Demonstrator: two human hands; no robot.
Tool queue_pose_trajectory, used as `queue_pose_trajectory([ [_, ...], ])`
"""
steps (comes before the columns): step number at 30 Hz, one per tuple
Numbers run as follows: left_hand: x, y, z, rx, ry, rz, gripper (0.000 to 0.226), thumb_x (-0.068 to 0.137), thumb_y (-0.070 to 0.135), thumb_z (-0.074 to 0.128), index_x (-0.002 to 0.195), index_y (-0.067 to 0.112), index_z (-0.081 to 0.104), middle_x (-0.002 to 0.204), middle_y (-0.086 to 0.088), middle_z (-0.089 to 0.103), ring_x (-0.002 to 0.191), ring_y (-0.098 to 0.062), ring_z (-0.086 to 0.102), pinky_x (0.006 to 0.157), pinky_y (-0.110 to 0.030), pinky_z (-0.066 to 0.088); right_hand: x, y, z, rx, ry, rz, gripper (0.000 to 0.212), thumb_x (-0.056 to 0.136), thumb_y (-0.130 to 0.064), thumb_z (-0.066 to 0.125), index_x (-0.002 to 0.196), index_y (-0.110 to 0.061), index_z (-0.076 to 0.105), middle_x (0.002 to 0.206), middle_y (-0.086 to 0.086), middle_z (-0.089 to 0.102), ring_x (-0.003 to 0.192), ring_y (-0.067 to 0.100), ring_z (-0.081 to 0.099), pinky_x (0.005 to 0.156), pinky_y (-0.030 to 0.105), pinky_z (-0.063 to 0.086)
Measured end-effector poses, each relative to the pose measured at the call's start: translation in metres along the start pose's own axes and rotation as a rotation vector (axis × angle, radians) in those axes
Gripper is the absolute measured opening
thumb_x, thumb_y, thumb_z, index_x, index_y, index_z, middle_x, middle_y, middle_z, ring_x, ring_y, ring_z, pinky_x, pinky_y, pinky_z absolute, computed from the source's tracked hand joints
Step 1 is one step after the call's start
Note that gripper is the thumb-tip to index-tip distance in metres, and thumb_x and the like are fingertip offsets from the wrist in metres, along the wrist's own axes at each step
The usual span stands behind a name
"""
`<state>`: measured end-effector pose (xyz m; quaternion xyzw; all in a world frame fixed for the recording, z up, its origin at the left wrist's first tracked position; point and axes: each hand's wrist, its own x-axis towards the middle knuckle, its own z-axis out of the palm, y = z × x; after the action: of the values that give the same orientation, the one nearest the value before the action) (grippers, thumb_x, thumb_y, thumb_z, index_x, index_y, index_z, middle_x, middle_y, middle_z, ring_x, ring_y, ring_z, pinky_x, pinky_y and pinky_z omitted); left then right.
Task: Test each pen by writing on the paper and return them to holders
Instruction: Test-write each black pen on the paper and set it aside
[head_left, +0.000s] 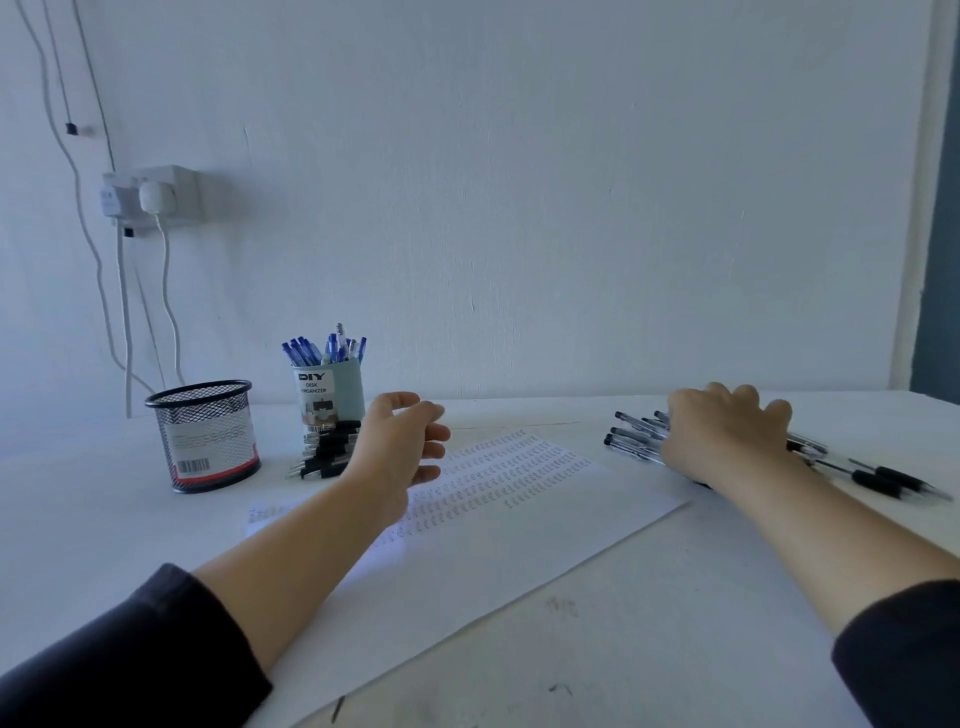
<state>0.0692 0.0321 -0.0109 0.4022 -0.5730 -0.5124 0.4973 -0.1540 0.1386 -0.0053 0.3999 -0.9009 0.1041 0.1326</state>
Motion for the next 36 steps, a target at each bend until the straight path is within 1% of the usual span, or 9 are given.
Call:
queue_pose_trajectory([
  [3, 0.009, 0.009, -0.011, -0.04, 0.077, 0.037, 0.004, 0.094, 0.009, 0.051, 0.094, 0.011, 0.054, 0.077, -0.006, 0.058, 0.063, -0.016, 0.052, 0.055, -0.028, 0.045, 0.002, -0.002, 0.003, 0.053, 0.015, -0.07, 0.026, 0.089, -0.023, 0.046, 0.115, -0.022, 0.051, 0.113, 0.003, 0.043, 0.117, 0.028, 0.034, 0.092, 0.039, 0.027],
  [4, 0.013, 0.012, -0.017, -0.018, 0.121, 0.077, 0.008, 0.095, 0.008, 0.05, 0.089, 0.011, 0.055, 0.076, -0.005, 0.057, 0.064, -0.016, 0.051, 0.056, -0.027, 0.046, 0.003, -0.004, 0.004, 0.1, 0.018, -0.116, 0.029, 0.09, -0.029, 0.048, 0.119, -0.023, 0.05, 0.121, 0.003, 0.044, 0.12, 0.027, 0.033, 0.094, 0.039, 0.028],
  [9, 0.039, 0.012, -0.056, 0.426, 0.442, 0.315, 0.018, 0.089, 0.002, 0.05, 0.083, 0.015, 0.062, 0.08, -0.003, 0.062, 0.065, -0.018, 0.051, 0.065, -0.031, 0.045, -0.007, -0.026, 0.009, 0.382, -0.108, -0.404, 0.057, 0.086, -0.05, 0.056, 0.138, -0.03, 0.041, 0.146, 0.001, 0.038, 0.137, 0.022, 0.027, 0.109, 0.039, 0.027],
  [13, 0.051, -0.003, -0.067, 0.757, 0.283, 0.271, 0.021, 0.089, -0.002, 0.051, 0.083, 0.011, 0.067, 0.093, -0.007, 0.063, 0.075, -0.026, 0.054, 0.066, -0.028, 0.044, -0.016, -0.046, 0.017, 0.5, -0.358, -0.514, 0.07, 0.079, -0.058, 0.062, 0.141, -0.037, 0.036, 0.155, 0.004, 0.021, 0.143, 0.02, 0.02, 0.116, 0.038, 0.019],
  [18, 0.06, -0.028, -0.054, 1.097, 0.06, 0.224, 0.022, 0.089, 0.0, 0.051, 0.1, 0.012, 0.065, 0.105, -0.005, 0.062, 0.098, -0.021, 0.055, 0.091, -0.033, 0.047, -0.021, -0.049, 0.017, 0.524, -0.581, -0.598, 0.068, 0.081, -0.046, 0.068, 0.141, -0.03, 0.041, 0.15, -0.007, 0.035, 0.136, 0.01, 0.035, 0.11, 0.024, 0.024],
  [20, 0.06, -0.031, -0.053, 1.198, 0.039, 0.242, 0.025, 0.089, 0.0, 0.049, 0.103, 0.013, 0.064, 0.104, -0.003, 0.062, 0.1, -0.022, 0.055, 0.096, -0.04, 0.046, -0.02, -0.048, 0.016, 0.552, -0.603, -0.588, 0.068, 0.079, -0.044, 0.071, 0.14, -0.03, 0.043, 0.149, -0.007, 0.036, 0.136, 0.01, 0.035, 0.111, 0.025, 0.024],
  [26, 0.06, -0.033, -0.053, 1.281, 0.097, 0.31, 0.018, 0.088, 0.005, 0.056, 0.092, 0.016, 0.069, 0.093, 0.001, 0.066, 0.093, -0.022, 0.056, 0.092, -0.041, 0.045, -0.019, -0.046, 0.017, 0.549, -0.607, -0.59, 0.07, 0.078, -0.044, 0.072, 0.14, -0.032, 0.042, 0.15, -0.008, 0.035, 0.136, 0.01, 0.034, 0.112, 0.027, 0.024],
  [33, 0.058, -0.031, -0.051, 1.359, 0.145, 0.422, 0.016, 0.086, 0.003, 0.057, 0.083, 0.013, 0.069, 0.091, -0.002, 0.066, 0.094, -0.023, 0.054, 0.084, -0.033, 0.041, -0.017, -0.046, 0.018, 0.541, -0.607, -0.597, 0.071, 0.077, -0.045, 0.072, 0.14, -0.033, 0.042, 0.15, -0.009, 0.036, 0.136, 0.01, 0.034, 0.114, 0.029, 0.024],
  [36, 0.056, -0.031, -0.049, 1.414, 0.131, 0.46, 0.013, 0.087, 0.004, 0.057, 0.085, 0.014, 0.064, 0.097, 0.0, 0.062, 0.097, -0.02, 0.053, 0.088, -0.033, 0.042, -0.017, -0.046, 0.018, 0.535, -0.602, -0.604, 0.07, 0.077, -0.046, 0.072, 0.14, -0.033, 0.042, 0.15, -0.009, 0.035, 0.136, 0.01, 0.034, 0.114, 0.029, 0.024],
])
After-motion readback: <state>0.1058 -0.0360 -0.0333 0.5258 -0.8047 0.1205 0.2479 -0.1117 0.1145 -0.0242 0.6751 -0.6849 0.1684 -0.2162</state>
